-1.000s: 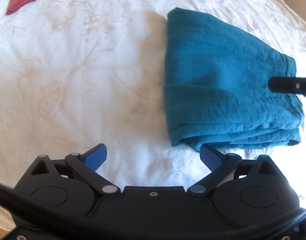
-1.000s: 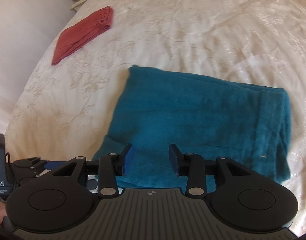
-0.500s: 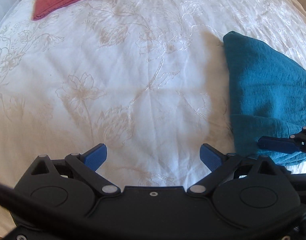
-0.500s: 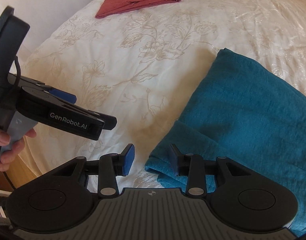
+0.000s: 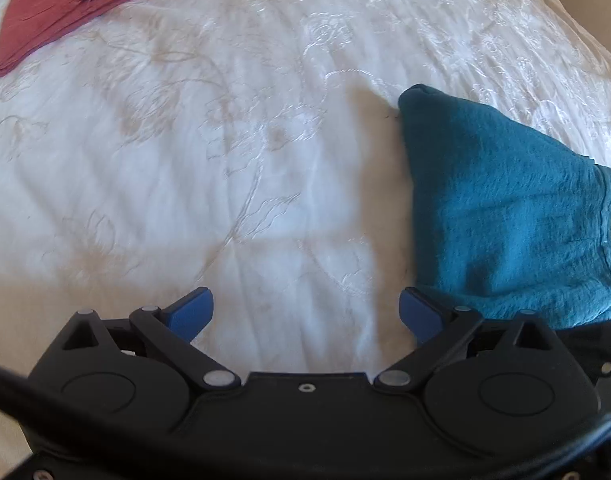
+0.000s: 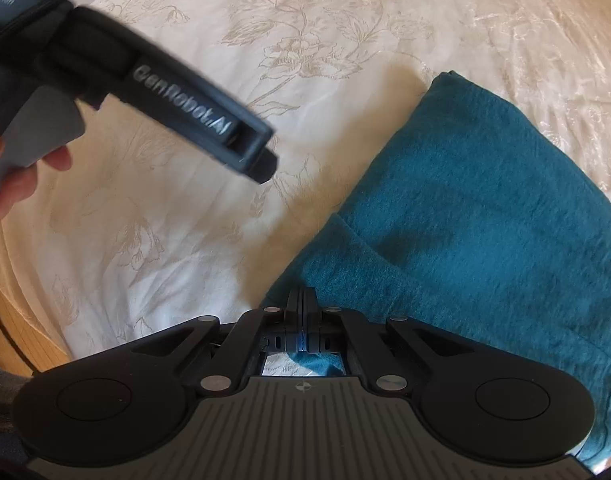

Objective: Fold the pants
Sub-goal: 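Grasp the folded trousers' edge with the right gripper while the left gripper presses the stack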

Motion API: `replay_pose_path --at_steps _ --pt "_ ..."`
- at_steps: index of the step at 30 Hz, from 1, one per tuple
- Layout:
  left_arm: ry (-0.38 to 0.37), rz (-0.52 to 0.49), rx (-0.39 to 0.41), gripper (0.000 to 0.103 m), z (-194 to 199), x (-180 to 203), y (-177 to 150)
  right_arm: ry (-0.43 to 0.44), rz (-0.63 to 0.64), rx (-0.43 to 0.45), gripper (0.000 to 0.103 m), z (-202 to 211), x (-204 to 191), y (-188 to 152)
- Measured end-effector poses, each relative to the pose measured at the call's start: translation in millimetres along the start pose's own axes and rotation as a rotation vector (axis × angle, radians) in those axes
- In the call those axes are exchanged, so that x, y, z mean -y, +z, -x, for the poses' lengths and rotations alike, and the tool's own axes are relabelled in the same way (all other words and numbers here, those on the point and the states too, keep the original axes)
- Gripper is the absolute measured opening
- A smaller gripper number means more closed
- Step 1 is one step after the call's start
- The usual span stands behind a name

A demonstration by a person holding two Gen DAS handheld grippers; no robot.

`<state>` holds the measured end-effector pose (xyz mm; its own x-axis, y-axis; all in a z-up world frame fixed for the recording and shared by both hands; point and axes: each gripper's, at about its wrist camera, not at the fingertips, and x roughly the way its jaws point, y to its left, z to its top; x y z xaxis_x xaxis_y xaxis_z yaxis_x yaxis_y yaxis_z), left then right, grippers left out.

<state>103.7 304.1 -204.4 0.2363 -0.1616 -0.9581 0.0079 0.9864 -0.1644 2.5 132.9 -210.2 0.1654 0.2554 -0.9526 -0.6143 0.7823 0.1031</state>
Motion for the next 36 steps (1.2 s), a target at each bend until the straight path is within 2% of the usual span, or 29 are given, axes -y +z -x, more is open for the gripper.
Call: replay_pose_path --at_steps 5,7,9,11,12,15,18,24,27,28,30,32,34,36 --pt "-0.145 -0.061 -0.025 0.101 -24.0 31.7 43.1 0.014 -0.039 -0.008 0.001 3.5 0.8 -15.1" --pt "-0.160 -0.084 -0.036 0.102 -38.5 44.6 58.8 0.039 -0.067 0.001 0.001 7.5 4.6 -16.4" --pt "-0.153 -0.111 -0.073 0.102 -54.2 57.4 71.9 0.030 -0.082 0.013 0.001 13.4 6.4 -16.5" --pt "-0.184 -0.146 -0.114 0.102 -69.5 69.5 80.8 0.024 -0.093 0.025 0.003 18.8 8.3 -12.7" --pt "-0.200 -0.168 -0.124 0.099 -74.5 74.7 82.6 0.031 -0.097 0.040 0.003 22.3 8.9 -12.6" --pt "-0.210 -0.291 -0.098 0.066 -77.4 91.3 85.9 0.038 -0.118 0.136 0.003 38.0 14.7 -9.2" --pt "-0.219 -0.341 -0.119 0.059 -76.4 100.0 93.0 0.027 -0.135 0.191 0.003 43.0 25.0 0.4" --pt "-0.235 -0.336 -0.147 0.057 -75.6 95.2 101.5 -0.008 -0.122 0.138 0.003 8.7 50.9 33.9" --pt "-0.233 -0.342 -0.143 0.057 -73.5 96.5 101.0 0.032 -0.155 0.104 0.004 -8.0 61.3 45.6" --pt "-0.230 -0.345 -0.139 0.056 -72.8 97.4 101.0 0.071 -0.180 0.061 0.005 -15.2 63.6 47.1" --pt "-0.229 -0.338 -0.140 0.056 -73.4 97.6 101.3 0.202 -0.174 -0.080 0.004 -31.9 56.9 41.7" --pt "-0.234 -0.324 -0.140 0.056 -74.7 97.1 103.1 0.271 -0.049 -0.165 0.004 -36.6 32.3 24.7" --pt "-0.238 -0.317 -0.143 0.056 -74.8 96.2 104.8 0.276 0.030 -0.178 0.004 -30.0 10.4 7.2" --pt "-0.243 -0.311 -0.144 0.056 -73.2 95.7 106.1 0.248 0.056 -0.135 0.004 -17.3 -0.1 -2.0"
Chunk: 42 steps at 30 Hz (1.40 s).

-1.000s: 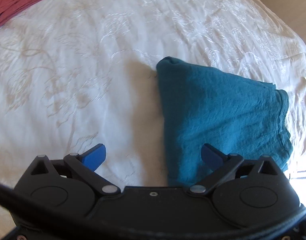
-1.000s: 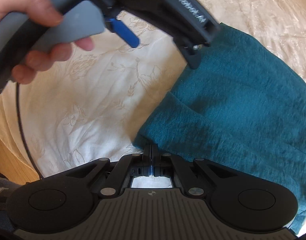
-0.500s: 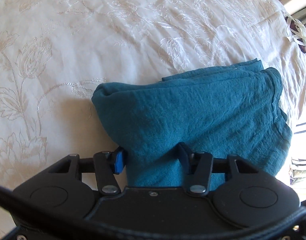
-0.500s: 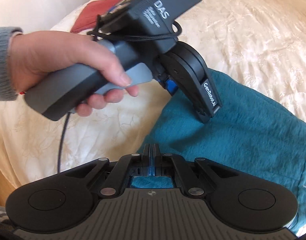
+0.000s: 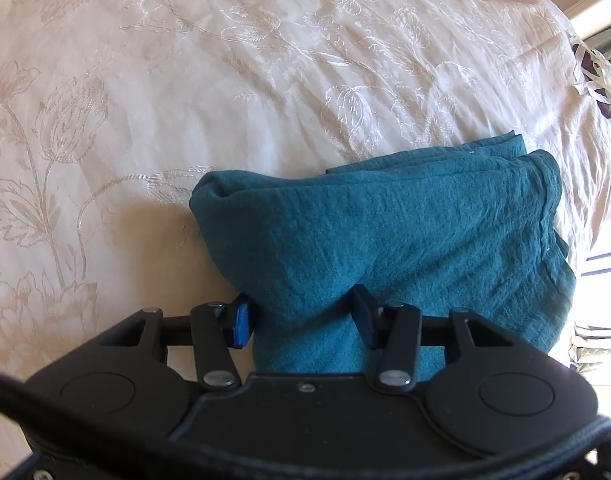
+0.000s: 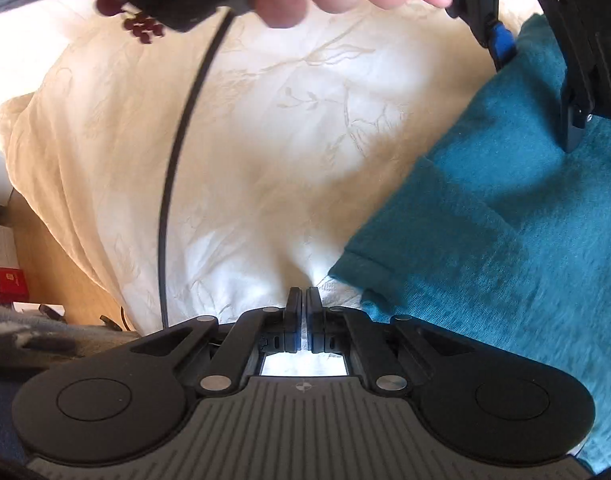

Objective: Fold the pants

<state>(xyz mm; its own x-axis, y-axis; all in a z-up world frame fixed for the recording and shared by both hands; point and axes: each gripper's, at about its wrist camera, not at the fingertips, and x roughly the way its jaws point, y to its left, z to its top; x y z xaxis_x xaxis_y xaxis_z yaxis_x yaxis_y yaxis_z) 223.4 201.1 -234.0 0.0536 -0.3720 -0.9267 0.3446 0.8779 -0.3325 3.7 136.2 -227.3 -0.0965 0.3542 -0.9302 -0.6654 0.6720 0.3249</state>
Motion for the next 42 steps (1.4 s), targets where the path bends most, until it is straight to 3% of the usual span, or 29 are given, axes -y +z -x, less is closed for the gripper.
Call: replay_pose_path --at_steps 4,7,10,11,16,21,27,32,35,39,42 --pt "-0.012 -0.019 0.014 0.054 13.1 3.7 0.9 -0.069 -0.054 0.126 0.004 23.9 -3.7 -4.9" --pt "-0.034 -0.038 0.021 0.054 24.3 9.0 3.9 -0.131 -0.018 0.213 0.009 39.8 -5.7 1.1" --pt "-0.046 -0.063 0.010 0.054 28.9 14.1 6.6 -0.224 0.096 0.309 0.033 47.6 -9.9 18.5" --pt "-0.047 -0.071 0.007 0.054 28.8 16.5 7.6 -0.261 0.145 0.308 0.039 45.2 -10.6 27.5" --pt "-0.058 -0.120 0.006 0.055 32.8 26.1 9.1 -0.358 0.262 0.239 0.039 21.0 4.7 62.0" --pt "-0.082 -0.153 0.024 0.054 40.5 36.3 11.5 -0.298 0.170 0.144 0.039 8.3 23.1 66.2" --pt "-0.096 -0.177 0.041 0.054 43.5 45.9 11.9 -0.254 0.119 0.085 0.040 7.2 13.5 35.3" --pt "-0.095 -0.146 0.071 0.054 46.4 43.5 13.2 -0.218 0.079 0.072 0.040 11.5 3.4 20.3" --pt "-0.084 -0.061 0.094 0.054 48.5 24.6 14.3 -0.181 0.076 0.074 0.040 17.2 0.3 18.3" --pt "0.011 0.033 0.103 0.054 46.4 -9.6 9.9 -0.130 0.065 0.098 0.040 19.6 -7.8 15.3" --pt "0.128 0.121 0.102 0.055 44.0 -38.9 3.8 -0.088 0.036 0.139 0.040 31.2 -7.3 16.8"
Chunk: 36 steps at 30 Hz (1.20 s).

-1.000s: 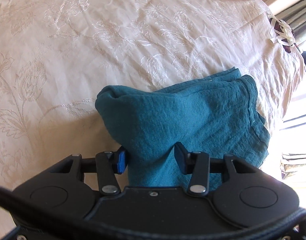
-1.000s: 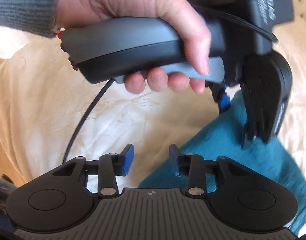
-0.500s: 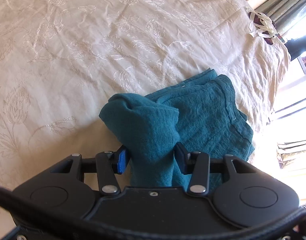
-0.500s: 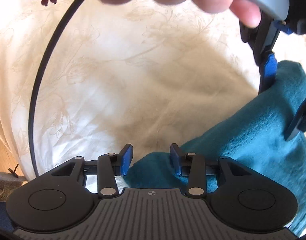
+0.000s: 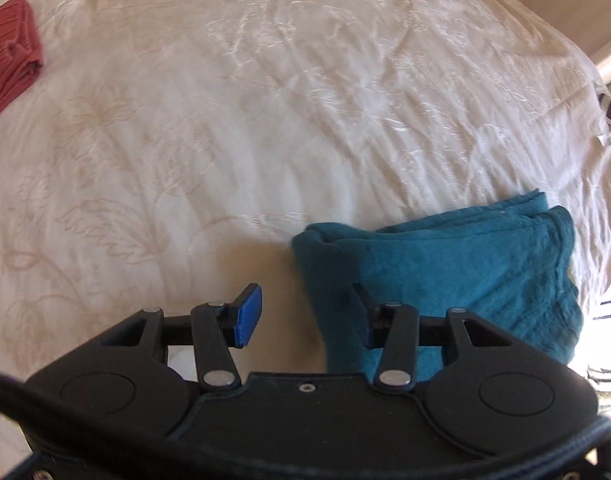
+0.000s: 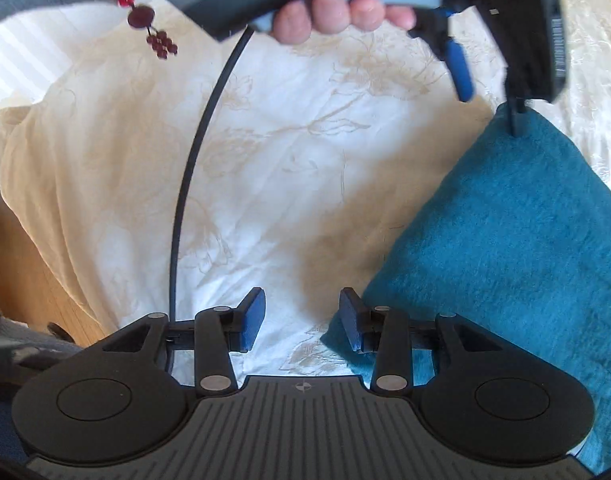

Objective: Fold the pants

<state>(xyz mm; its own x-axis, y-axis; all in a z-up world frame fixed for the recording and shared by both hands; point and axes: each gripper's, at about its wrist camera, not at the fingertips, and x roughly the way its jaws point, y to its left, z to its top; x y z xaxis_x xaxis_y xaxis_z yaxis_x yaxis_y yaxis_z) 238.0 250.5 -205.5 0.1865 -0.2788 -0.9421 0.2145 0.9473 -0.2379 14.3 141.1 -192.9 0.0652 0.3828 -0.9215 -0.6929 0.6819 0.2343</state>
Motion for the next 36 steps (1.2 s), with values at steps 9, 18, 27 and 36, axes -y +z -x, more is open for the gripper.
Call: replay_pose_path --at_steps 9,18,27,36 --pt "0.076 0.045 0.109 0.069 35.4 -3.6 -36.9 -0.114 -0.248 0.225 0.040 54.7 43.8 -13.2" --pt "0.014 -0.169 0.023 0.082 -1.4 94.3 -105.6 -0.419 -0.588 0.145 0.040 31.8 128.5 -73.2" --pt "0.056 -0.145 -0.033 0.094 -23.6 125.1 -138.7 -0.362 -0.712 0.179 0.040 62.3 140.6 -125.7" --pt "0.111 0.092 0.070 0.094 13.5 119.6 -123.1 -0.352 -0.742 0.261 0.047 90.2 197.4 -147.9"
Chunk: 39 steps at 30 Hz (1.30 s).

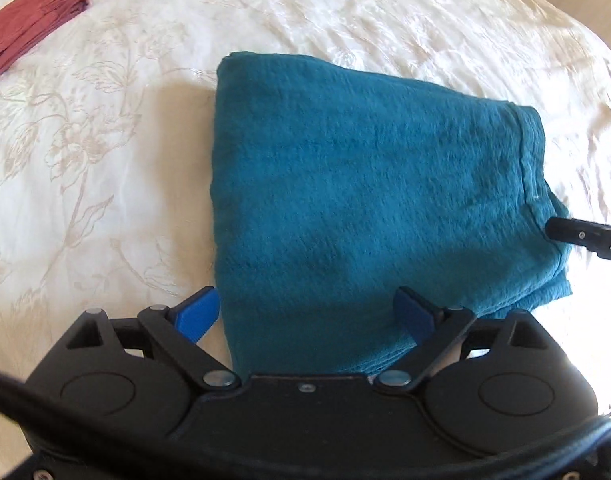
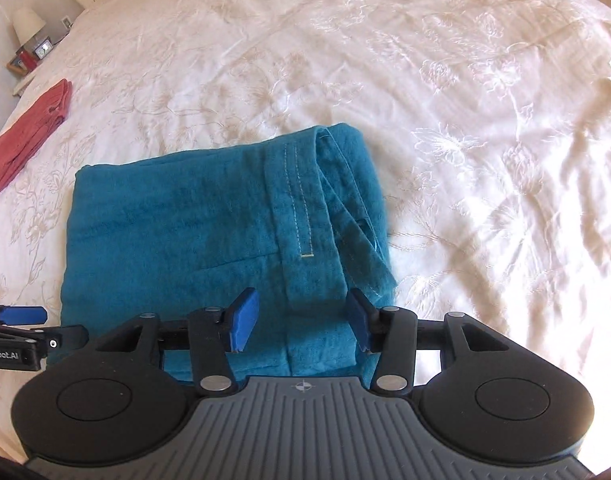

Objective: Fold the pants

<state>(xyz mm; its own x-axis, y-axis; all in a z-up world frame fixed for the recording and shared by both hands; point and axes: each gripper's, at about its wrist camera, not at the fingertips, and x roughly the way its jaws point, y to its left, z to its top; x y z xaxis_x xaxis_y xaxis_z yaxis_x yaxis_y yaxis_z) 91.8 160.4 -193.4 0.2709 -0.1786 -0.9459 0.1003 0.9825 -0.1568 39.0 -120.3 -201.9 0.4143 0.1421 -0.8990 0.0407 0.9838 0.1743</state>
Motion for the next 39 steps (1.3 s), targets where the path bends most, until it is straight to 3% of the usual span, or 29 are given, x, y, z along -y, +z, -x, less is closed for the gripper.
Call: replay_pose_path --at_steps 6,15,16,18,19,22,27,31,34,39 --pt "0.059 0.053 0.016 0.094 11.5 11.9 -13.2 0.117 0.000 -0.092 0.048 -17.6 26.1 6.5" --pt "0.118 0.130 0.022 0.094 20.0 26.8 -17.6 0.368 -0.107 -0.215 0.046 -23.8 56.9 15.2" --pt "0.124 0.140 0.024 0.094 18.2 29.4 -17.0 0.381 -0.100 -0.217 0.044 -22.4 56.2 15.8" --pt "0.135 0.149 0.028 0.094 18.8 31.8 -17.3 0.409 -0.088 -0.235 0.029 -23.1 54.5 17.4" --pt "0.139 0.152 0.030 0.094 18.6 32.6 -17.6 0.411 -0.072 -0.242 0.012 -23.6 52.3 18.3" --pt "0.148 0.161 0.037 0.094 18.8 36.1 -16.9 0.384 0.058 -0.196 0.008 -10.4 35.7 24.9" --pt "0.145 0.167 0.053 0.094 21.6 42.1 -14.6 0.289 0.206 -0.061 0.008 24.3 31.6 46.6" --pt "0.150 0.163 0.039 0.094 14.9 47.0 -14.3 0.189 0.177 -0.144 0.010 -12.6 54.4 48.1" --pt "0.150 0.158 0.002 0.094 6.1 48.6 -14.6 0.215 0.158 -0.260 0.020 -31.5 61.2 47.3" --pt "0.150 0.149 -0.018 0.094 -0.4 48.6 -15.2 0.283 0.059 -0.167 0.042 -7.6 78.1 61.1"
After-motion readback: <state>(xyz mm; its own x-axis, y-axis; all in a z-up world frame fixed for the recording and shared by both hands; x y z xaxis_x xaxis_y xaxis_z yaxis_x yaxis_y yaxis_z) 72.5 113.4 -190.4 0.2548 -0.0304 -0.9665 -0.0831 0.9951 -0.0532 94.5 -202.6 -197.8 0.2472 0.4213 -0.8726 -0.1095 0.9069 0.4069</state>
